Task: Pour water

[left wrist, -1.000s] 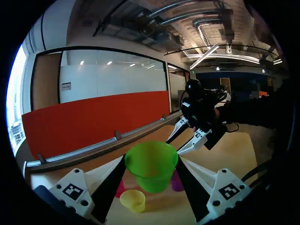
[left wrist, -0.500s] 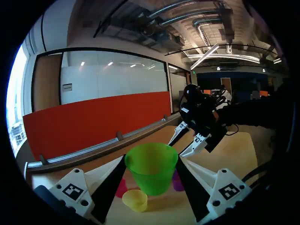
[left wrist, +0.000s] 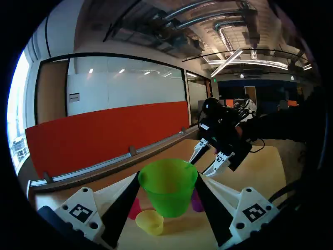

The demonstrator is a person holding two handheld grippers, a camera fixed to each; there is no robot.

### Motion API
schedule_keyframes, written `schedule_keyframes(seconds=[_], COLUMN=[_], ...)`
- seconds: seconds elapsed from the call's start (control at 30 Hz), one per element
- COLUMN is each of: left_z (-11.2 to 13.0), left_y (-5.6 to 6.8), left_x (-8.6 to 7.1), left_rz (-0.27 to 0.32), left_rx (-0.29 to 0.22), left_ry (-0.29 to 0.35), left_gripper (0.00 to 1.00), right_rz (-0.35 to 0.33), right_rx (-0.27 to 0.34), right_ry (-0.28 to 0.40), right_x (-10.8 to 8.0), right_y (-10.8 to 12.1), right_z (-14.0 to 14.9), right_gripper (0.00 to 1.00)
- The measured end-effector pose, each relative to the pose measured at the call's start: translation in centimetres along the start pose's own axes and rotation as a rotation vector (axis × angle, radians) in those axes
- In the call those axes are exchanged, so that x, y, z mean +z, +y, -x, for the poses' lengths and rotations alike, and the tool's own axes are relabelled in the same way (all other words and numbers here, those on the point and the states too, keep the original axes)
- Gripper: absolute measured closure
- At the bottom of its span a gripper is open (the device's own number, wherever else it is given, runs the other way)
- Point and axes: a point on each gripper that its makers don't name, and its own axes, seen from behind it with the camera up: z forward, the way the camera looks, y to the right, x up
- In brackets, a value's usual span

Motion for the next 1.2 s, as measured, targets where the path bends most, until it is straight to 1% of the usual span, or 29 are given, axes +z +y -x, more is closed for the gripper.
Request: schedule_keyframes(seconds=[0.5, 0.7, 0.97, 1.2], left_z=[0.6, 0.8, 1.1, 1.3], left_y=[0.1, 0.0, -0.4, -0.6], left_x=[0.3, 0.3, 0.3, 0.3], left_rz=[0.005, 0.004, 0.001, -0.003], left_rx=[-0.003, -0.005, -0.011, -0.011], left_ry=[-0.008, -0.01, -0.014, -0.015], left_gripper=[0.1, 0.1, 0.1, 0.1], right_rz=[-0.015, -0.025, -0.035, -0.041], right_rx=[0.009, 0.022, 0.037, 0.037], right_ry=[-0.029, -0.029, -0.026, -0.022], right_x=[1.4, 2.3, 3.1, 3.7], right_y=[-0.4, -0.5, -0.6, -0.8], right_z=[1.5, 1.7, 1.6, 1.2], right_gripper=[0.0, 0.0, 0.0, 0.0])
